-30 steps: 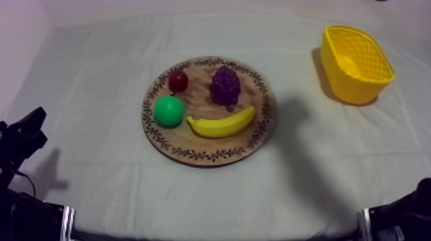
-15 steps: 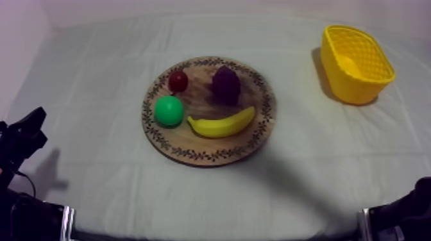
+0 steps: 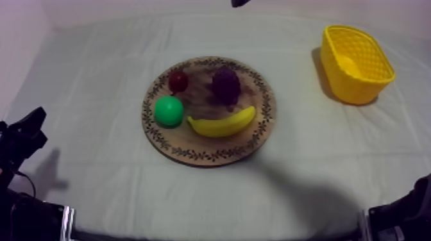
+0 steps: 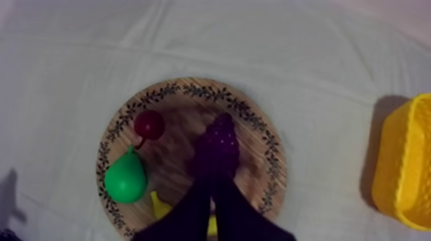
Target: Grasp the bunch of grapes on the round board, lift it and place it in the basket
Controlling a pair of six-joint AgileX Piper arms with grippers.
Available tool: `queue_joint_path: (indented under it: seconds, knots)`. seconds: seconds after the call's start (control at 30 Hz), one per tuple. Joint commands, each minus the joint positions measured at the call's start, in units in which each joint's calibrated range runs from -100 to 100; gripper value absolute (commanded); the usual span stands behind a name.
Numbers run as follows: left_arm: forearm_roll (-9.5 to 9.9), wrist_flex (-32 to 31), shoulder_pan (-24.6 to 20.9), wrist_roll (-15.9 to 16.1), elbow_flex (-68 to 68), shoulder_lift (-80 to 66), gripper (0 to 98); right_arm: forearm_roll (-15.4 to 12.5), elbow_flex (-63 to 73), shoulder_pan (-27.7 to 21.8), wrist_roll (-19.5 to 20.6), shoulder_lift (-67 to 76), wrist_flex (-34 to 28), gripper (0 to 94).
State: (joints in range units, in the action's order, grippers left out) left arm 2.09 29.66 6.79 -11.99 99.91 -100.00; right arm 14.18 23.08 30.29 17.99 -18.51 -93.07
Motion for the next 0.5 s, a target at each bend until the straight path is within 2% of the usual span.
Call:
queue_joint_path:
  seconds: [0.0,0.17,0.47]
  knots:
    - [-0.01,0.00,-0.02,0.00,-0.02,0.00,0.1,-0.17,2.55,0.11,0.36,-3.21,-2.20,0.3]
    - [-0.01,0.00,-0.02,0.00,-0.02,0.00,0.1,-1.07,6.52,0.17,0.16,-7.51,-5.88,2.5]
    - [-0.01,0.00,-0.02,0.00,-0.02,0.00,0.1,-1.94,6.39,-0.64,-0.02,-11.08,-6.74,12.0]
